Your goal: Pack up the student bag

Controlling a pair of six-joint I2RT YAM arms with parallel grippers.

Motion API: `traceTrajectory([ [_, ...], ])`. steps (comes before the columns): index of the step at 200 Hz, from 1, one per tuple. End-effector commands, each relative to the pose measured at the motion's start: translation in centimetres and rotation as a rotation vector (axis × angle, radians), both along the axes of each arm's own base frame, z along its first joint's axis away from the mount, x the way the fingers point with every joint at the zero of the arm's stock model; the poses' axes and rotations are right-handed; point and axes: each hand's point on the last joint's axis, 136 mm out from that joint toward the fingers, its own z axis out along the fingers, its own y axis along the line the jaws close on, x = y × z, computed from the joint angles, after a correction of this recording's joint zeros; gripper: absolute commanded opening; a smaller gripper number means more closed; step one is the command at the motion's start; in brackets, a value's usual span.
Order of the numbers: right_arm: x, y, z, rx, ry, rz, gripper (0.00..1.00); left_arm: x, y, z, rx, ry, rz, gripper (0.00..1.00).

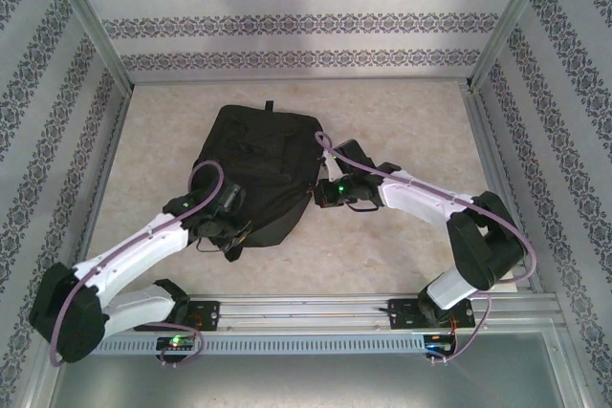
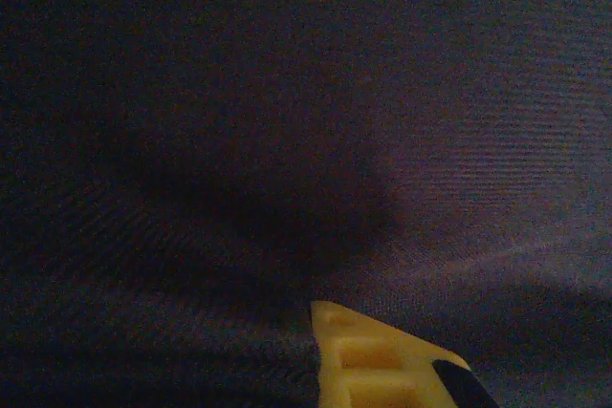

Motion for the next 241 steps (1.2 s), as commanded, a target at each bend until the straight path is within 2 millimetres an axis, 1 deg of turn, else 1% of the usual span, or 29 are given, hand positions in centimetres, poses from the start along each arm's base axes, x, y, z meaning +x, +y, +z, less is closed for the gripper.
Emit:
traceTrajectory([
  [1, 1.6, -3.6, 0.4, -0.056, -0.043, -0.166, 0.00, 1.8, -4.9, 3.1, -0.087, -0.142, -0.299, 0.01],
  [7, 1.7, -4.0, 0.7, -0.053, -0.050, -0.179, 0.00, 1.9, -6.0, 3.3, -0.098, -0.142, -0.347, 0.01],
  [11, 1.7, -4.1, 0.8, -0.050, -0.054, -0.183, 0.07, 1.9, -6.6, 3.4, -0.101, -0.143, -0.375, 0.02],
  [19, 1.6, -4.3, 1.1, -0.044, -0.057, -0.189, 0.25, 2.0, -7.6, 3.4, -0.098, -0.136, -0.421, 0.02],
  [21, 1.6, -4.4, 1.3, -0.043, -0.058, -0.190, 0.28, 2.0, -7.9, 3.4, -0.098, -0.134, -0.431, 0.02],
  [23, 1.5, -4.4, 1.4, -0.040, -0.059, -0.189, 0.35, 2.0, -8.2, 3.4, -0.098, -0.133, -0.440, 0.02],
  [29, 1.3, -4.5, 1.8, -0.035, -0.061, -0.187, 0.41, 2.0, -9.0, 3.4, -0.102, -0.133, -0.468, 0.02],
  [46, 0.7, -5.2, 2.8, -0.049, -0.062, -0.201, 0.54, 2.2, -10.9, 3.4, -0.126, -0.127, -0.513, 0.02],
  [57, 0.3, -6.0, 3.6, -0.060, -0.082, -0.215, 0.57, 2.2, -12.2, 3.4, -0.149, -0.129, -0.541, 0.02],
  [61, 0.0, -6.4, 3.7, -0.071, -0.088, -0.224, 0.57, 2.2, -12.5, 3.4, -0.154, -0.127, -0.547, 0.02],
  [71, -0.2, -7.9, 4.3, -0.104, -0.126, -0.267, 0.68, 2.2, -13.2, 3.5, -0.155, -0.126, -0.564, 0.02],
  [79, -0.5, -9.2, 4.7, -0.136, -0.160, -0.302, 0.72, 2.0, -13.8, 3.5, -0.156, -0.120, -0.581, 0.02],
  [98, -0.8, -12.3, 5.9, -0.186, -0.234, -0.392, 0.75, 1.0, -15.4, 3.3, -0.192, -0.087, -0.621, 0.03],
  [112, -0.9, -13.7, 6.8, -0.189, -0.276, -0.436, 0.74, 0.3, -16.2, 3.3, -0.215, -0.065, -0.638, 0.03],
  [131, -1.1, -14.7, 7.5, -0.179, -0.301, -0.468, 0.74, -0.6, -17.4, 3.7, -0.252, -0.062, -0.676, 0.03],
  [147, -1.2, -15.0, 7.7, -0.166, -0.307, -0.481, 0.74, -1.1, -17.9, 4.1, -0.254, -0.055, -0.695, 0.05],
  [157, -1.2, -15.1, 7.7, -0.161, -0.307, -0.486, 0.74, -1.4, -17.8, 4.2, -0.246, -0.050, -0.699, 0.12],
  [163, -1.3, -15.1, 7.6, -0.159, -0.308, -0.487, 0.74, -1.3, -17.6, 4.2, -0.239, -0.048, -0.695, 0.20],
  [173, -1.2, -15.0, 7.8, -0.149, -0.314, -0.481, 0.75, -1.4, -17.4, 4.2, -0.231, -0.051, -0.695, 0.27],
  [177, -1.3, -14.8, 7.9, -0.142, -0.317, -0.471, 0.75, -1.4, -17.4, 4.4, -0.234, -0.055, -0.696, 0.31],
  [188, -1.2, -14.4, 8.4, -0.120, -0.323, -0.450, 0.76, -1.4, -17.5, 4.8, -0.250, -0.076, -0.715, 0.51],
  [194, -1.2, -14.2, 8.8, -0.108, -0.329, -0.443, 0.85, -1.3, -17.6, 5.2, -0.256, -0.091, -0.725, 0.60],
  [198, -1.3, -14.0, 9.1, -0.099, -0.334, -0.434, 0.95, -1.2, -17.4, 5.3, -0.254, -0.100, -0.731, 0.66],
  [200, -1.3, -13.9, 9.2, -0.093, -0.337, -0.427, 0.97, -1.2, -17.4, 5.3, -0.252, -0.107, -0.736, 0.69],
  [210, -1.3, -13.6, 10.2, -0.069, -0.364, -0.413, 0.98, -0.9, -16.7, 5.6, -0.226, -0.140, -0.762, 0.83],
  [214, -1.3, -13.5, 10.6, -0.059, -0.374, -0.409, 0.98, -0.6, -16.2, 5.7, -0.201, -0.154, -0.768, 0.90],
  [217, -1.4, -13.4, 11.0, -0.050, -0.385, -0.405, 0.98, -0.4, -15.9, 5.8, -0.184, -0.164, -0.769, 0.98],
  [228, -1.5, -13.2, 12.2, -0.022, -0.425, -0.388, 0.98, 0.2, -14.7, 6.5, -0.127, -0.192, -0.774, 1.00],
  [241, -1.5, -12.8, 13.6, 0.007, -0.465, -0.360, 0.98, 0.8, -13.8, 8.1, -0.100, -0.244, -0.805, 1.00],
])
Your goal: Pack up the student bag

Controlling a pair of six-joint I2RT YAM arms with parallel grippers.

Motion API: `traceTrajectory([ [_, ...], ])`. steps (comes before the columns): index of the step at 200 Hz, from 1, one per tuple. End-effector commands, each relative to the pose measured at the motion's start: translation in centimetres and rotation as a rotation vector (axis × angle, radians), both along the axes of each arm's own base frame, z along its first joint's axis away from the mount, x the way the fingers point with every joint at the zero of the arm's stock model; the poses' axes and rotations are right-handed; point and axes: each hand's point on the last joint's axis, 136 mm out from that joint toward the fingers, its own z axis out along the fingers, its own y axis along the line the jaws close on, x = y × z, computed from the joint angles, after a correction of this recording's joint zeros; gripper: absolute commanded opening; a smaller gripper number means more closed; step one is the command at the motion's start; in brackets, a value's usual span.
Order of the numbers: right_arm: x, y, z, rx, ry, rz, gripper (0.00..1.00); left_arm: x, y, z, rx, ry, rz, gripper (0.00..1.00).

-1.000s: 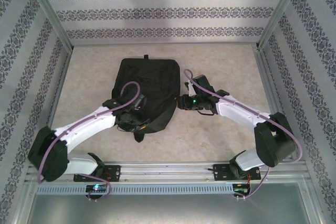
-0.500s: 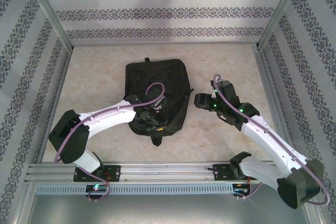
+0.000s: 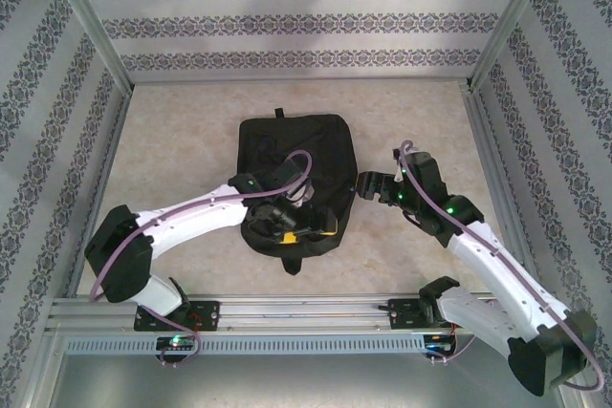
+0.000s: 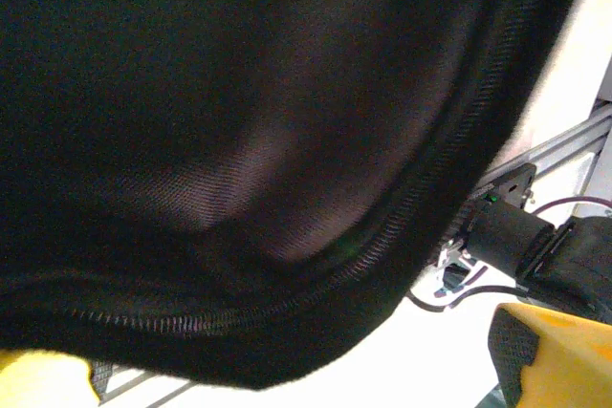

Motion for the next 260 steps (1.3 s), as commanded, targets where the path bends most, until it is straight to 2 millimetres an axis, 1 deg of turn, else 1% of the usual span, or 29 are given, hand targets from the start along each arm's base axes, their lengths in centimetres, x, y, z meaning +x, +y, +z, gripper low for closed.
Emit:
traceTrajectory([
  [1, 0.2, 0.9, 3.9, 0.045, -0.122, 0.071, 0.98, 2.0, 2.2, 3.6, 0.027, -0.183, -0.056, 1.00],
  [18, 0.1, 1.1, 5.6, 0.054, -0.180, 0.099, 0.98, 3.5, 4.4, 6.2, 0.095, -0.340, -0.063, 1.00],
  [31, 0.5, 0.0, 6.3, 0.035, -0.204, 0.040, 0.98, 4.8, 5.9, 8.3, 0.121, -0.476, -0.046, 1.00],
  [41, 1.1, -1.2, 6.9, 0.007, -0.220, -0.027, 0.98, 6.0, 7.6, 9.6, 0.153, -0.547, 0.017, 1.00],
  [50, 1.6, -1.7, 7.6, -0.026, -0.250, -0.048, 0.98, 7.2, 9.1, 10.8, 0.160, -0.623, 0.057, 1.00],
  [63, 2.4, -2.1, 8.6, -0.080, -0.312, -0.043, 0.98, 9.1, 12.2, 12.0, 0.212, -0.760, 0.121, 1.00],
  [73, 3.1, -1.8, 9.2, -0.123, -0.389, -0.009, 0.98, 10.7, 15.5, 12.5, 0.310, -0.876, 0.185, 1.00],
  [85, 3.8, -1.9, 9.7, -0.178, -0.476, 0.009, 0.98, 12.3, 20.5, 12.0, 0.512, -0.995, 0.284, 1.00],
  [97, 4.4, -2.2, 9.9, -0.222, -0.533, -0.001, 0.98, 13.4, 24.6, 11.2, 0.715, -1.081, 0.337, 1.00],
  [103, 4.7, -2.1, 9.9, -0.251, -0.567, 0.015, 0.98, 13.9, 26.2, 10.7, 0.797, -1.104, 0.365, 1.00],
  [108, 4.9, -2.0, 9.7, -0.281, -0.590, 0.035, 0.98, 14.1, 27.4, 9.7, 0.852, -1.105, 0.374, 1.00],
  [122, 5.8, -2.5, 8.8, -0.379, -0.632, 0.026, 0.98, 14.7, 30.0, 8.1, 0.917, -1.115, 0.451, 1.00],
  [132, 6.7, -3.7, 7.6, -0.433, -0.637, -0.025, 0.98, 14.9, 31.3, 6.6, 0.917, -1.132, 0.476, 1.00],
  [147, 8.1, -5.4, 5.2, -0.448, -0.612, -0.083, 0.98, 15.3, 32.3, 4.5, 0.858, -1.217, 0.495, 1.00],
  [158, 9.1, -7.3, 3.1, -0.404, -0.559, -0.154, 0.98, 15.5, 33.4, 2.8, 0.838, -1.174, 0.501, 1.00],
  [163, 9.4, -7.6, 2.5, -0.399, -0.546, -0.155, 0.98, 15.5, 34.1, 2.3, 0.841, -1.149, 0.537, 1.00],
  [171, 9.9, -8.5, 1.3, -0.425, -0.518, -0.156, 0.98, 15.5, 35.1, 1.2, 0.842, -1.112, 0.590, 1.00],
  [178, 10.2, -9.7, 0.4, -0.451, -0.488, -0.197, 0.98, 15.6, 36.0, 0.2, 0.834, -1.083, 0.631, 1.00],
  [185, 10.4, -11.5, -0.6, -0.449, -0.450, -0.282, 0.98, 15.6, 36.5, -0.8, 0.811, -1.059, 0.663, 1.00],
  [195, 10.6, -12.9, -1.8, -0.418, -0.411, -0.329, 0.98, 15.9, 36.6, -2.2, 0.769, -1.057, 0.662, 1.00],
  [205, 10.9, -13.3, -3.2, -0.419, -0.376, -0.310, 0.98, 16.6, 36.6, -1.8, 0.733, -1.096, 0.664, 1.00],
  [216, 11.0, -14.9, -5.2, -0.389, -0.333, -0.398, 0.98, 17.2, 36.2, -1.3, 0.689, -1.183, 0.677, 1.00],
  [222, 11.1, -15.1, -6.0, -0.354, -0.329, -0.405, 0.98, 17.5, 36.2, -1.0, 0.666, -1.236, 0.689, 1.00],
  [234, 11.5, -15.3, -6.8, -0.321, -0.371, -0.389, 0.98, 17.4, 37.1, -2.5, 0.647, -1.243, 0.733, 1.00],
  [238, 11.7, -15.4, -6.9, -0.315, -0.374, -0.392, 0.98, 17.4, 36.8, -2.1, 0.608, -1.288, 0.727, 1.00],
  [243, 12.0, -14.9, -7.1, -0.309, -0.356, -0.349, 0.98, 17.1, 36.2, -2.6, 0.571, -1.292, 0.696, 1.00],
  [247, 12.4, -14.5, -6.9, -0.319, -0.354, -0.310, 0.98, 17.0, 36.3, -3.4, 0.584, -1.276, 0.698, 1.00],
  [255, 12.8, -13.7, -6.5, -0.314, -0.411, -0.257, 0.98, 17.1, 36.2, -3.1, 0.571, -1.321, 0.704, 1.00],
  [260, 12.8, -13.4, -7.1, -0.303, -0.411, -0.238, 0.98, 17.3, 36.2, -2.9, 0.565, -1.320, 0.699, 1.00],
])
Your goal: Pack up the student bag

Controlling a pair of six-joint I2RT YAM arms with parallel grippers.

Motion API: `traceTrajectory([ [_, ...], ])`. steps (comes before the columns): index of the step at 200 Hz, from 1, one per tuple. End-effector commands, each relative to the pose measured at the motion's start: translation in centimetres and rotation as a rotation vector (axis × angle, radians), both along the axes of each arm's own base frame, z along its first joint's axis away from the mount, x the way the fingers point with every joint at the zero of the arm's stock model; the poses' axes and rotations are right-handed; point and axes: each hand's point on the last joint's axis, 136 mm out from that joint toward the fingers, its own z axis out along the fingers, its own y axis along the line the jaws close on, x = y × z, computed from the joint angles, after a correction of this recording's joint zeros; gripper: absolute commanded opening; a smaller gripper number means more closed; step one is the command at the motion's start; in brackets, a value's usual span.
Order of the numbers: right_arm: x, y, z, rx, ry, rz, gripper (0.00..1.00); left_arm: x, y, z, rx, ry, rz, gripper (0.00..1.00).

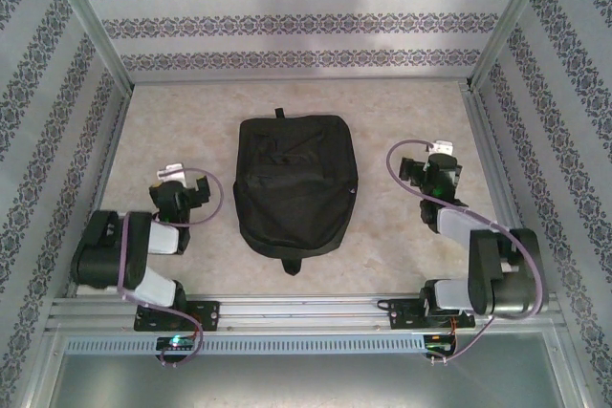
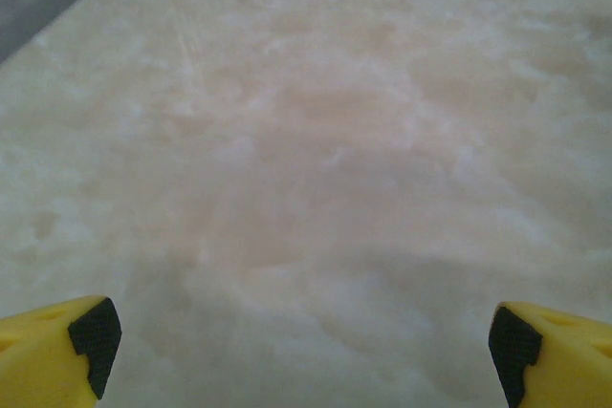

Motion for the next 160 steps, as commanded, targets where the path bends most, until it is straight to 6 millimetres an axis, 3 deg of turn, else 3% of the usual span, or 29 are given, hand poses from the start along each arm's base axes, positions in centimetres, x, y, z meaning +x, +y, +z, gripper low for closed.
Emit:
traceTrajectory([
  [1, 1.9, 2.1, 2.2, 0.044, -0.156, 0.138, 0.98, 1.7, -1.0, 5.2, -0.035, -0.278, -0.082, 1.00],
  [26, 1.1, 2.9, 1.4, 0.036, -0.293, 0.179, 0.98, 2.8, -1.7, 4.7, -0.033, -0.217, -0.122, 1.00],
  [47, 1.1, 3.1, 0.2, 0.045, -0.182, 0.192, 0.98, 2.8, -1.6, 4.5, -0.037, -0.202, -0.115, 1.00],
  [54, 2.2, 3.3, 1.1, 0.042, -0.216, 0.208, 0.98, 2.9, -1.6, 4.6, -0.034, -0.207, -0.121, 1.00],
  [111, 2.2, 3.6, 0.9, 0.007, -0.181, 0.203, 0.98, 4.9, -3.2, 3.8, -0.046, -0.104, -0.222, 1.00],
  [127, 2.2, 3.6, 1.0, 0.005, -0.183, 0.203, 0.98, 4.7, -3.4, 3.8, -0.047, -0.116, -0.228, 1.00],
  [160, 2.2, 3.5, 0.9, 0.003, -0.183, 0.200, 0.98, 2.9, -1.6, 4.5, -0.033, -0.200, -0.116, 1.00],
])
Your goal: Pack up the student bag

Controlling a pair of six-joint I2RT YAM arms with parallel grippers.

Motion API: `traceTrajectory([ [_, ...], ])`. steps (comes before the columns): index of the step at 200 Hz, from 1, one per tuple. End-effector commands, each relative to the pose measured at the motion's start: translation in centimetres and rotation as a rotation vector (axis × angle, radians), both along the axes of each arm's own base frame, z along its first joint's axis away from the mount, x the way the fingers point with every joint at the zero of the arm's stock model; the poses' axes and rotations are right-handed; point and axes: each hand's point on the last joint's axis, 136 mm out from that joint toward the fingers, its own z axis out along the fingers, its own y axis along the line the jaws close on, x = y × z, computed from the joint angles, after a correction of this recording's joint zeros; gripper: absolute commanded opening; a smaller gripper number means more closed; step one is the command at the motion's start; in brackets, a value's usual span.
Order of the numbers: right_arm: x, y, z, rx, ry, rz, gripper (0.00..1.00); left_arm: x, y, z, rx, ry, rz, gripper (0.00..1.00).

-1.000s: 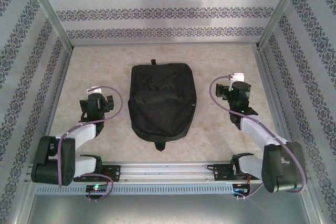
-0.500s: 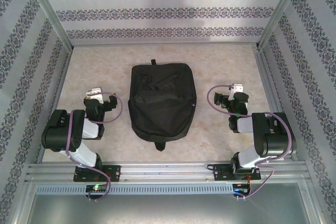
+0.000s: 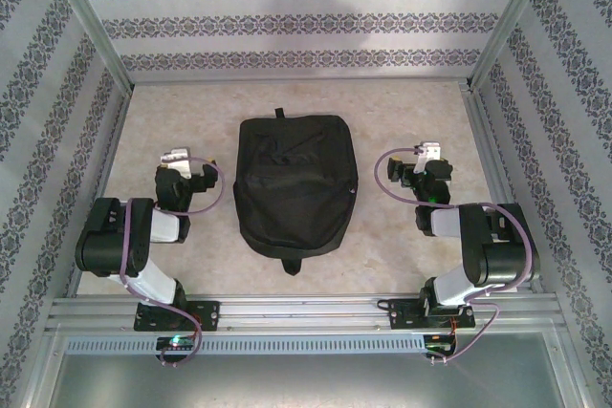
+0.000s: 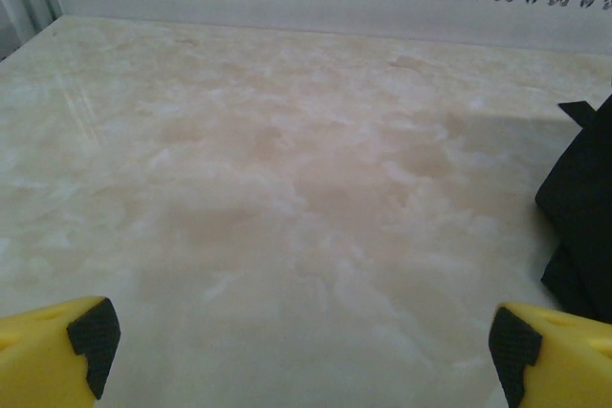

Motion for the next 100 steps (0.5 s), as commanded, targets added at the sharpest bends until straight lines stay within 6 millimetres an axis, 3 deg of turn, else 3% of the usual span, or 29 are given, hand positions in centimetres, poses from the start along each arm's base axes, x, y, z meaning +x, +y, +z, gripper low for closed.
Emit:
traceTrajectory([
  [1, 0.5, 0.4, 1.4, -0.012, -0.044, 0.016, 0.98, -1.3, 1.0, 0.8, 0.004, -0.065, 0.059, 1.00],
  [48, 0.5, 0.3, 1.4, -0.012, -0.043, 0.016, 0.98, -2.9, 1.7, 1.4, -0.003, -0.149, 0.111, 1.00],
  [100, 0.5, 0.4, 1.4, -0.013, -0.044, 0.017, 0.98, -3.1, 1.6, 1.4, -0.006, -0.150, 0.107, 1.00],
])
